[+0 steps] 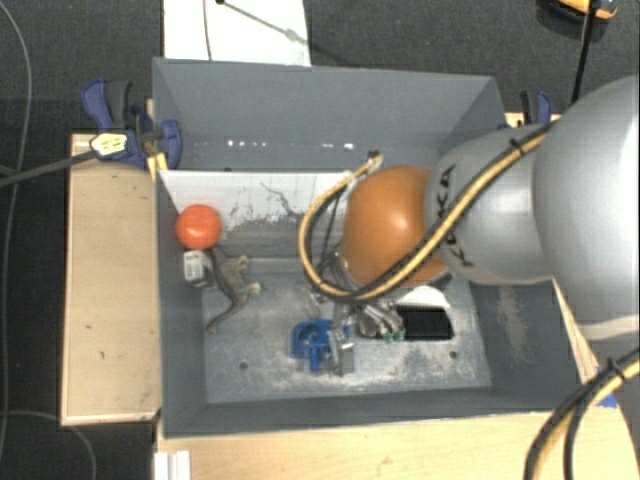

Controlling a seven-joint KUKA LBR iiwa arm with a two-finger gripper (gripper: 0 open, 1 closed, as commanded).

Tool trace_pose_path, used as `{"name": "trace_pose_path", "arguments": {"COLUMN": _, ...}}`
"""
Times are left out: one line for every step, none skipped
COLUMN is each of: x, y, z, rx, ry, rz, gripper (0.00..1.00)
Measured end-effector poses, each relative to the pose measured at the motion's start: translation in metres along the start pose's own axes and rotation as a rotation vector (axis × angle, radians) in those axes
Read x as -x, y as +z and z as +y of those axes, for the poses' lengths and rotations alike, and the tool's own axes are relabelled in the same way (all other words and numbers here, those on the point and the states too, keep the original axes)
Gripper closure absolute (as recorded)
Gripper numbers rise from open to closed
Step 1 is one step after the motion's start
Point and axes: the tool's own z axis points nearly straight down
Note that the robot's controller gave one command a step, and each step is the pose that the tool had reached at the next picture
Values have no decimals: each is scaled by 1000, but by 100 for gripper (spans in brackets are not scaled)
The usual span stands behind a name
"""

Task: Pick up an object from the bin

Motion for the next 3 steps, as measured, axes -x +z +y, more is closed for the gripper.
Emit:
{"name": "trace_pose_path", "arguments": {"x": 0, "y": 0, "z": 0, "rx": 0, "ry": 0, "rz": 0, "gripper": 100}}
{"name": "trace_pose_path", "arguments": {"x": 21, "y": -2, "z": -40, "rx": 8, "ry": -36, "rz": -10, "gripper": 100}}
{"name": "trace_pose_path", "arguments": {"x": 21, "y": 0, "z": -41, "rx": 6, "ry": -35, "rz": -13, "gripper": 0}}
